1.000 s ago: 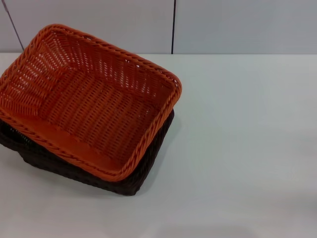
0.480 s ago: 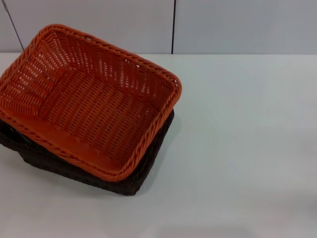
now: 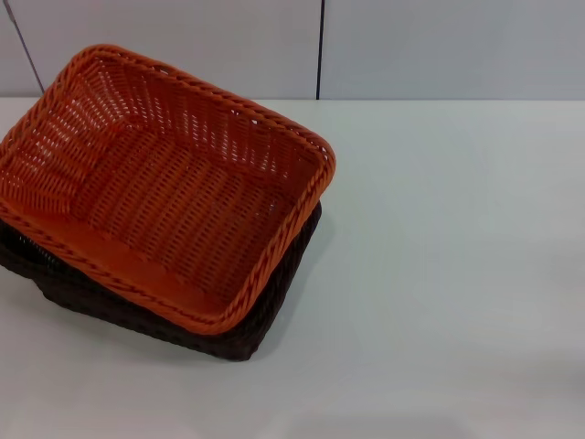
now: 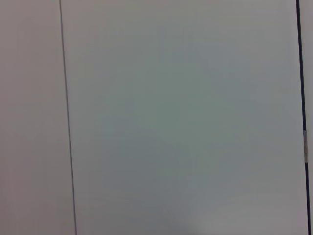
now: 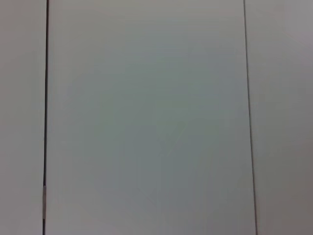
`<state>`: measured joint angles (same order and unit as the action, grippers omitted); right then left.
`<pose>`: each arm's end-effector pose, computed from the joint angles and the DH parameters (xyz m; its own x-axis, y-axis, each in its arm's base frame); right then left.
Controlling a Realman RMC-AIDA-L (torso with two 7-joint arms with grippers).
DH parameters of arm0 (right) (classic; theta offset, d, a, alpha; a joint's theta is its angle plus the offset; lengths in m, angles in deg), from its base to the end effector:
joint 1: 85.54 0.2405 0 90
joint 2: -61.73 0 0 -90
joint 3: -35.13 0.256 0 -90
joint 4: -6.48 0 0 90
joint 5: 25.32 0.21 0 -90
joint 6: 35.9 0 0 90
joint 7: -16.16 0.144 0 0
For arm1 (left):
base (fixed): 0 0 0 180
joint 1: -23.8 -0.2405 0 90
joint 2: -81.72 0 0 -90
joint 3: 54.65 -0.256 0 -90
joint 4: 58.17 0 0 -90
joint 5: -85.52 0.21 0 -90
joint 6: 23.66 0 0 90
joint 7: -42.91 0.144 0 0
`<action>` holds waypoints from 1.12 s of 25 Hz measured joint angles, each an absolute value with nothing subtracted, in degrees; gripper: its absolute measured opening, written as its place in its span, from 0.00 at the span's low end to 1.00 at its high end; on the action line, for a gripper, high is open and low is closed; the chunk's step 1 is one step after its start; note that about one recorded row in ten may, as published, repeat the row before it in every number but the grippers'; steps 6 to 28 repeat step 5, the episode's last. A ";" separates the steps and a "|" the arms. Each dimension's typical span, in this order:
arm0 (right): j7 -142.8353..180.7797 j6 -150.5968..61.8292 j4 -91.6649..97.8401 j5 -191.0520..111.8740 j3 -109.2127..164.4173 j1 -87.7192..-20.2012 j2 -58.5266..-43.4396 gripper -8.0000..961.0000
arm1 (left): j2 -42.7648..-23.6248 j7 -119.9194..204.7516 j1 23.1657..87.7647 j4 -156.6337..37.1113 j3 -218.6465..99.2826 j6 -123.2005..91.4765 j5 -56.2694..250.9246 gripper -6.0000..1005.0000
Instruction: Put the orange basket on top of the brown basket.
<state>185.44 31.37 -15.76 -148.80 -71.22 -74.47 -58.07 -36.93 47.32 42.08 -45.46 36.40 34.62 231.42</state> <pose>0.3955 0.2738 0.0560 0.7415 0.0891 -0.6650 -0.6183 0.4756 -0.6257 -0.4092 0.3042 0.0577 0.7559 0.0395 0.6535 0.5951 0.3747 -0.7110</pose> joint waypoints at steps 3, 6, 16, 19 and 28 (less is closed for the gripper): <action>185.44 31.36 -15.76 -148.80 -71.21 -74.47 -58.07 0.78 | -36.93 47.38 42.08 -45.42 36.41 34.62 231.42 0.80; 185.44 31.36 -15.75 -148.80 -71.21 -74.47 -58.07 0.78 | -36.93 47.38 42.08 -45.43 36.41 34.62 231.41 0.80; 185.44 31.36 -15.75 -148.80 -71.21 -74.47 -58.07 0.78 | -36.93 47.38 42.08 -45.43 36.41 34.62 231.41 0.80; 185.44 31.36 -15.75 -148.80 -71.21 -74.47 -58.07 0.78 | -36.93 47.38 42.08 -45.43 36.41 34.62 231.41 0.80; 185.44 31.36 -15.75 -148.80 -71.21 -74.47 -58.07 0.78 | -36.93 47.38 42.08 -45.43 36.41 34.62 231.41 0.80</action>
